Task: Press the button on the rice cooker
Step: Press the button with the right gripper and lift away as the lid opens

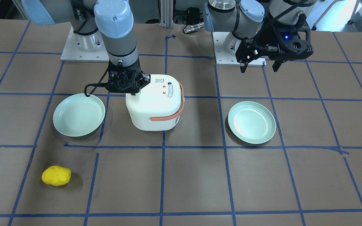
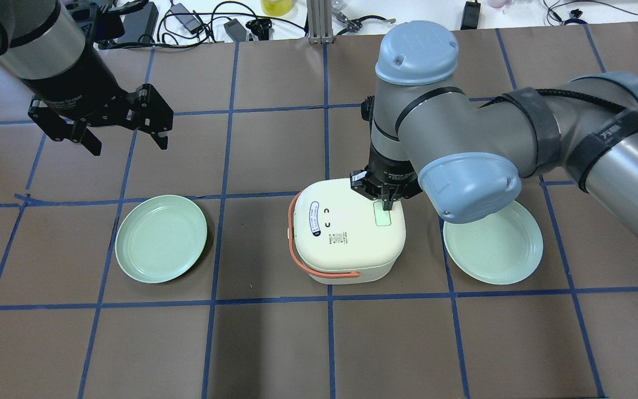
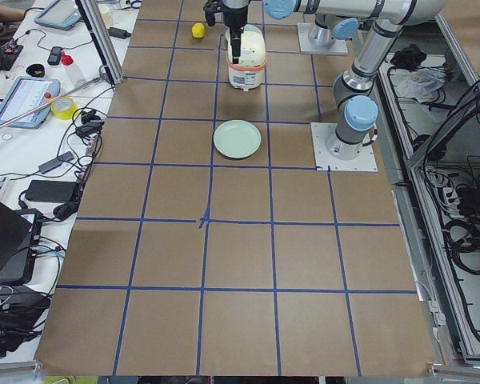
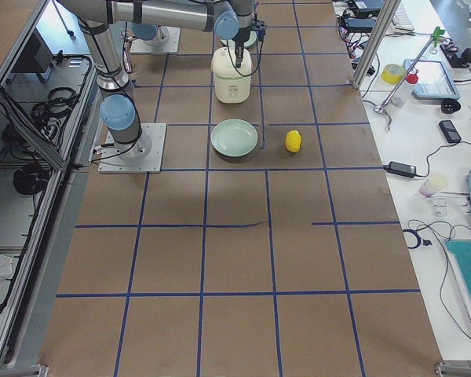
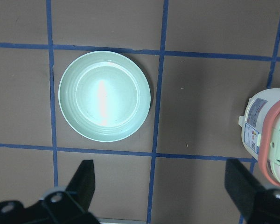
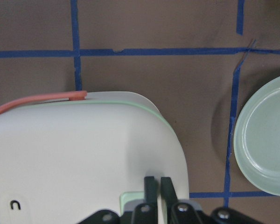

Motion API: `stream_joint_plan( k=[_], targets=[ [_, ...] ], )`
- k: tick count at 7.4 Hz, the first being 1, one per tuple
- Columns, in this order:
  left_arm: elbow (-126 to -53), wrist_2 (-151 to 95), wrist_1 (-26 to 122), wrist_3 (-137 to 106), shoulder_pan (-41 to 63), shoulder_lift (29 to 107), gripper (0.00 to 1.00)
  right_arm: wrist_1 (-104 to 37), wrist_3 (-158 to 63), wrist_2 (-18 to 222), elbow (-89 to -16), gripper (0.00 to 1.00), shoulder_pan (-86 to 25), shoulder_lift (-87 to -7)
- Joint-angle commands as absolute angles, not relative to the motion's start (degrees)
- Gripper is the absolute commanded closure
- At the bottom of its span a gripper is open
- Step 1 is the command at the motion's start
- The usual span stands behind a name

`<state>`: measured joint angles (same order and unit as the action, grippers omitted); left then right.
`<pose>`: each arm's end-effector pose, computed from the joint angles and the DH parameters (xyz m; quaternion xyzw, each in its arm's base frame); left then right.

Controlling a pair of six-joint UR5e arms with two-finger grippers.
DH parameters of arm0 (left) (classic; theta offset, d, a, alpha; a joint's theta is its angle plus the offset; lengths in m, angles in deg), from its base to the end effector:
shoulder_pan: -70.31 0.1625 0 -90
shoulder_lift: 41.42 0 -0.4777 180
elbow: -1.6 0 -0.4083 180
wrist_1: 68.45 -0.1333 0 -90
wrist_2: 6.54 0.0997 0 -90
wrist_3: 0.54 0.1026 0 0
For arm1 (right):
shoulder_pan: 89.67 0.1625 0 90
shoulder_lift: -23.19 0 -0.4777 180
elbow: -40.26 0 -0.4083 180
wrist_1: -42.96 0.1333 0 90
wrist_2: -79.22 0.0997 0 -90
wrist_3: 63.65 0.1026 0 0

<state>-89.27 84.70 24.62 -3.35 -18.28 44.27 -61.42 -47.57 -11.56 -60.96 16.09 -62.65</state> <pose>-0.1194 -0.4751 0.5614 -0.0369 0.9993 -0.0034 0.0108 0.2699 -0.4706 0.4263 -0.0027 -0.9999 -0.0065 0.0089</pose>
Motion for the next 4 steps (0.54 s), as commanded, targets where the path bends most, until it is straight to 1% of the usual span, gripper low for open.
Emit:
stream_joint_plan(
  k=[1,2,4],
  targets=[
    [-89.3,84.7,24.6,-3.4,-18.3,44.3,0.0,-60.8,-47.9,-14.4,-56.4,0.0,14.6,-62.9],
    [-89.3,84.7,24.6,-3.4,-18.3,44.3,0.0,-57.6,-48.2,-13.8,-54.0,0.0,12.0,-62.9],
    [-89.3,84.7,24.6,-3.4,-18.3,44.3,0.0,-52.9,-56.2,-13.5,-48.4,0.0,6.9,-62.9]
  ],
)
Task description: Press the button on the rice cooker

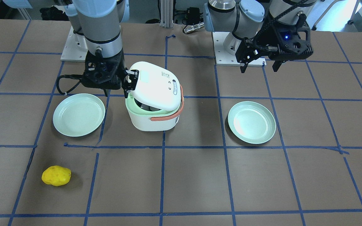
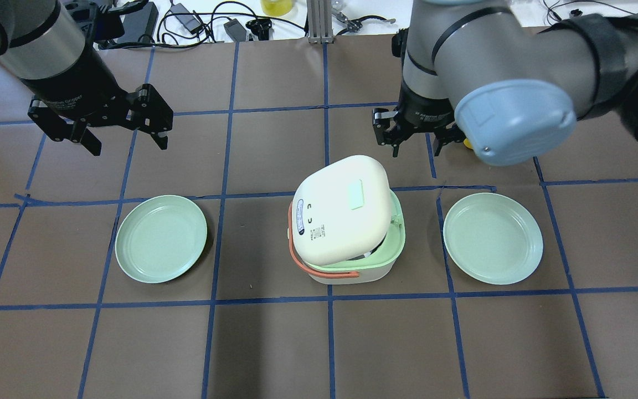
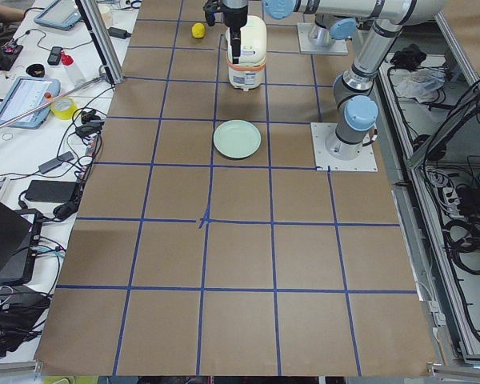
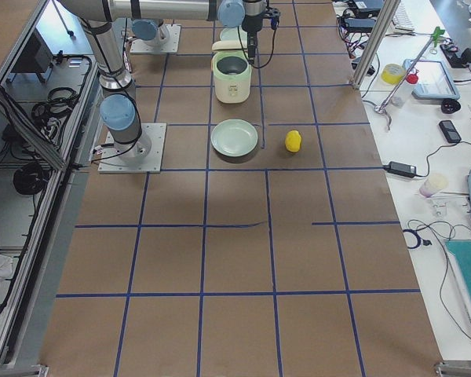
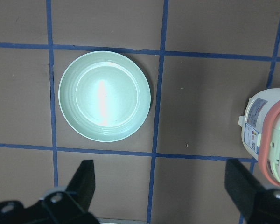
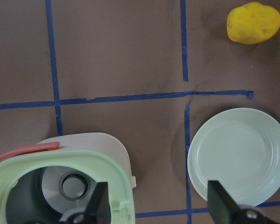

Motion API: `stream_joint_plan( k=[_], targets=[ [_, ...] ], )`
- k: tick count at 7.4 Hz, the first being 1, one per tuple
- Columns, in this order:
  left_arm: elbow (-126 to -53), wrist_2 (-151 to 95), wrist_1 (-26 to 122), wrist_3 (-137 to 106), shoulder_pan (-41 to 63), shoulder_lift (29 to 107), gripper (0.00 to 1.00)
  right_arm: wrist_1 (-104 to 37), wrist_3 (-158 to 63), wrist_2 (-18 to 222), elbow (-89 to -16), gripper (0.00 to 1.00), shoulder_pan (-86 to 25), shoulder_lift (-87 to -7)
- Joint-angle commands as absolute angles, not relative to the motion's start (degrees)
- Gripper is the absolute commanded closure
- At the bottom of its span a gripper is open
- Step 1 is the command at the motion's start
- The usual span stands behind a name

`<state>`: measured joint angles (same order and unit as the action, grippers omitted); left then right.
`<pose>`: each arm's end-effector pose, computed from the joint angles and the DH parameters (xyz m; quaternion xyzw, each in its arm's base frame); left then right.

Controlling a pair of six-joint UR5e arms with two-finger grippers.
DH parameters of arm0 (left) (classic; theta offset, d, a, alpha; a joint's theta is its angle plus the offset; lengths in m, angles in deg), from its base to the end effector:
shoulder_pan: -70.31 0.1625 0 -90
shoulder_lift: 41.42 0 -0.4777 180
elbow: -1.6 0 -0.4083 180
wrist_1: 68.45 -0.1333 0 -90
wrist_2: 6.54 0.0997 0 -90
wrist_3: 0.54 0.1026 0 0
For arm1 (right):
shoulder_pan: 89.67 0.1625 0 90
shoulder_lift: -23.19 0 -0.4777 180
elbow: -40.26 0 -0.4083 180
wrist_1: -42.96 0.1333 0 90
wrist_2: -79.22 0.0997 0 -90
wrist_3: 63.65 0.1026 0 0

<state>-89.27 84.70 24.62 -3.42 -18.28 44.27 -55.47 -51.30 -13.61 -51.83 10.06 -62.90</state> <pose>-0.1194 -0.4751 0.5614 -0.0375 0.9992 -0.0034 0.0108 0.2181 -0.5131 0.4983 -0.0234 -0.9992 0.0255 0.0202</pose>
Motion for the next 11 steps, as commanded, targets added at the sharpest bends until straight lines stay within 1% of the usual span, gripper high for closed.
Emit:
stream_joint_plan(
  k=[1,3,11],
  targets=[
    [-89.3,84.7,24.6,-3.4,-18.3,44.3,0.0,-51.5,-57.1,-11.3,-46.2,0.0,3.9,-62.9],
    [-89.3,84.7,24.6,-3.4,-18.3,44.3,0.0,-51.3,-62.0,-9.2,-43.9,0.0,-1.0,-62.9],
    [-89.3,84.7,24.6,-3.4,-18.3,44.3,0.0,-52.1,-62.2,-9.3,-43.9,0.0,-1.0,-63.3]
  ],
)
